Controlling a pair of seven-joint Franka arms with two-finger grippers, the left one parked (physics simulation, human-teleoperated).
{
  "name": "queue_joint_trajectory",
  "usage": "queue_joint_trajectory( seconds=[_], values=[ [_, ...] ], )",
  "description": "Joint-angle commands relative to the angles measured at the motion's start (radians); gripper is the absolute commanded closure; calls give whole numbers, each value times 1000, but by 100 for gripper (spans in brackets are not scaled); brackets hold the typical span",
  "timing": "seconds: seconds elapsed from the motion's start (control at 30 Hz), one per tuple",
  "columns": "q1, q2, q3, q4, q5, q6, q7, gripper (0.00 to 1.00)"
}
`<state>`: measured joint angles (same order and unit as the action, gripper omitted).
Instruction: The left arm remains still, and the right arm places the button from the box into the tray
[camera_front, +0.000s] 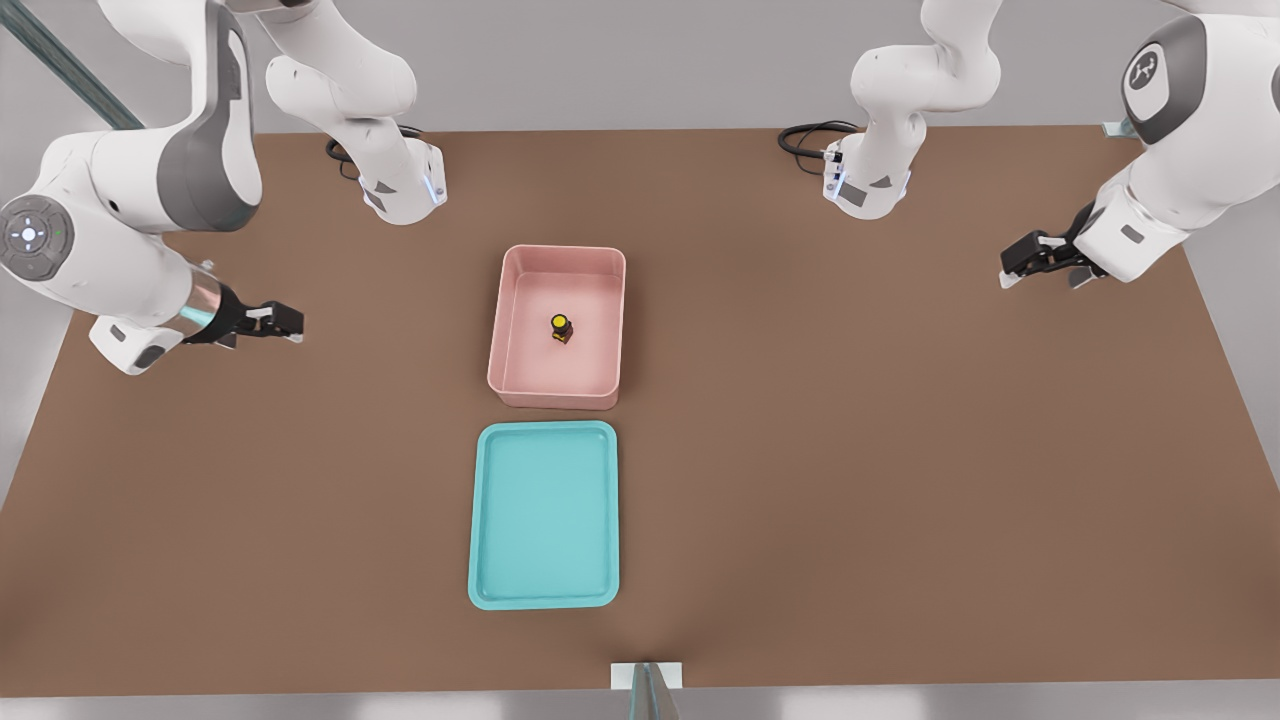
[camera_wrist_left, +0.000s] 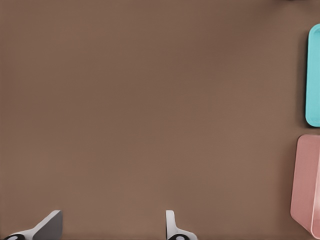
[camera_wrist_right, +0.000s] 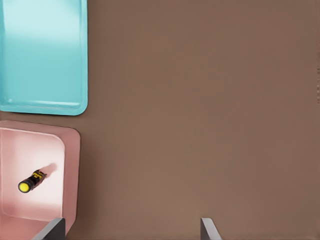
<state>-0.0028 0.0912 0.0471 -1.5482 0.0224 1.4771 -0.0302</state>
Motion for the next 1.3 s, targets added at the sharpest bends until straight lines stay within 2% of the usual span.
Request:
queue_joint_trajectory(
  seconds=[0.0, 0.03, 0.07, 0.1, 0.17, 0.27, 0.33, 0.43, 0.57, 0.6, 0.77, 1.27],
  values=[
    [0, 2, -4, 0, 5, -3, -17, 0],
    [4, 11, 19, -1, 5, -3, -5, 0],
    [49, 44, 72, -1, 4, -1, 25, 0],
    [153, 107, 103, -1, 10, 38, 269, 0],
    [405, 196, 103, 5, 11, 160, 723, 0],
    [598, 298, 103, -12, 5, 305, 1073, 0],
    [610, 292, 126, -156, 7, 471, 1210, 0],
    [593, 226, 137, -371, 7, 698, 1263, 0],
    [610, 259, 139, -449, 11, 801, 1553, 0],
    [618, 269, 139, -455, 11, 801, 1564, 0],
    [632, 239, 140, -642, -36, 1074, 1573, 0],
    [589, 226, 143, -734, -61, 1080, 1524, 0]
  ],
)
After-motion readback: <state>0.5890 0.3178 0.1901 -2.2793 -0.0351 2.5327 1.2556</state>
